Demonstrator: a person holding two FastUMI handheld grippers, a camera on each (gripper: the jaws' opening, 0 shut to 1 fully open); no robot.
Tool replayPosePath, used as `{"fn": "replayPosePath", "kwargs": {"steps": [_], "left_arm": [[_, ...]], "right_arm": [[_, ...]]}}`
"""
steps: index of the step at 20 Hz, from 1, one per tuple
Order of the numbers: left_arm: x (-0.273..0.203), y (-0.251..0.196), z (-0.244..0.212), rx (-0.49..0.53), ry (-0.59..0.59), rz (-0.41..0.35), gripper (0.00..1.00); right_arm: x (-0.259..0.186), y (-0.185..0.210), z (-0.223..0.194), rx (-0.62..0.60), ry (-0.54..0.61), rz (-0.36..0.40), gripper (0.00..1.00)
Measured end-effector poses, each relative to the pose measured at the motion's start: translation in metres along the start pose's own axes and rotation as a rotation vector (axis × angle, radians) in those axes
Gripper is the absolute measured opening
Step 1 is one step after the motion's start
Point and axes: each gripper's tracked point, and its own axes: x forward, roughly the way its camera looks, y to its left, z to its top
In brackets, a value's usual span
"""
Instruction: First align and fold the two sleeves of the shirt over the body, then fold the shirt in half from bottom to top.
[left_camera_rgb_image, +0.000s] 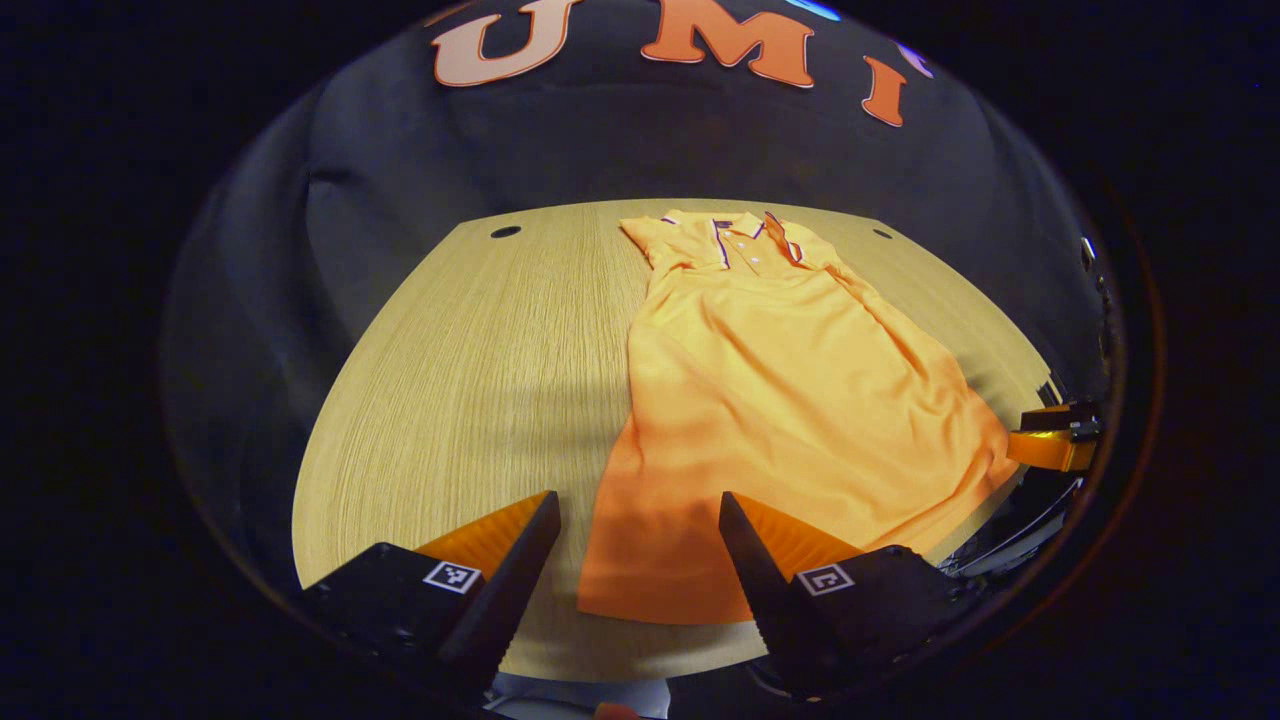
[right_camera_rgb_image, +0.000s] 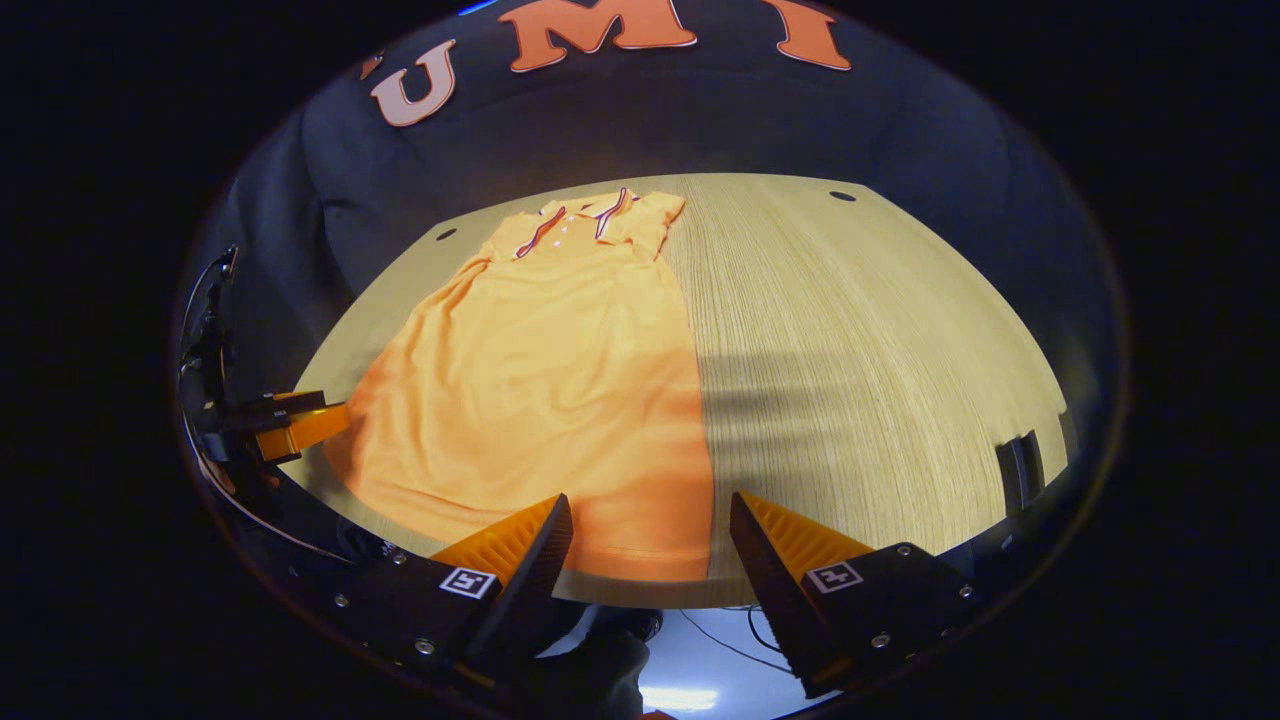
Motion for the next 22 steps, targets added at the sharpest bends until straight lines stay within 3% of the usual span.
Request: {"fn": "replayPosePath", "kwargs": {"steps": [2,8,11,12,14,15,16,19,20,21,22], "left_arm": [[0.004,-0.005,-0.020,0.048,0.029,-0.017,0.99],[0.007,-0.007,-0.015,0.020,-0.141,-0.029,0.98],[0.009,-0.018,-0.016,-0.004,-0.145,-0.022,0.96],[0.009,-0.022,-0.014,-0.004,-0.145,-0.018,0.79],[0.010,-0.033,-0.014,-0.004,-0.138,-0.021,0.48],[0.011,-0.035,-0.013,0.005,-0.131,-0.014,0.33],[0.012,-0.037,-0.014,0.007,-0.109,-0.011,0.32],[0.013,-0.044,-0.009,-0.051,-0.052,-0.026,0.30],[0.014,-0.046,-0.007,-0.049,-0.044,-0.021,0.06],[0.014,-0.046,-0.008,-0.039,-0.042,-0.021,0.05],[0.012,-0.047,-0.008,-0.031,-0.036,-0.023,0.05]], "right_arm": [[0.007,-0.003,-0.009,-0.011,0.024,-0.019,0.97],[0.015,-0.001,-0.009,-0.065,-0.005,-0.050,0.96],[0.017,-0.002,-0.009,-0.036,-0.027,-0.078,0.84],[0.017,-0.005,-0.007,-0.022,-0.032,-0.085,0.79],[0.019,-0.010,-0.007,0.033,-0.042,-0.116,0.54],[0.020,-0.009,-0.007,0.059,-0.042,-0.126,0.37],[0.019,-0.009,-0.008,0.064,-0.025,-0.133,0.26],[0.020,-0.006,-0.005,0.062,0.015,-0.121,0.23],[0.020,-0.005,-0.009,0.109,0.036,-0.120,0.23],[0.020,-0.004,-0.005,0.142,0.029,-0.109,0.04],[0.019,-0.003,-0.006,0.149,0.037,-0.099,0.05]]}}
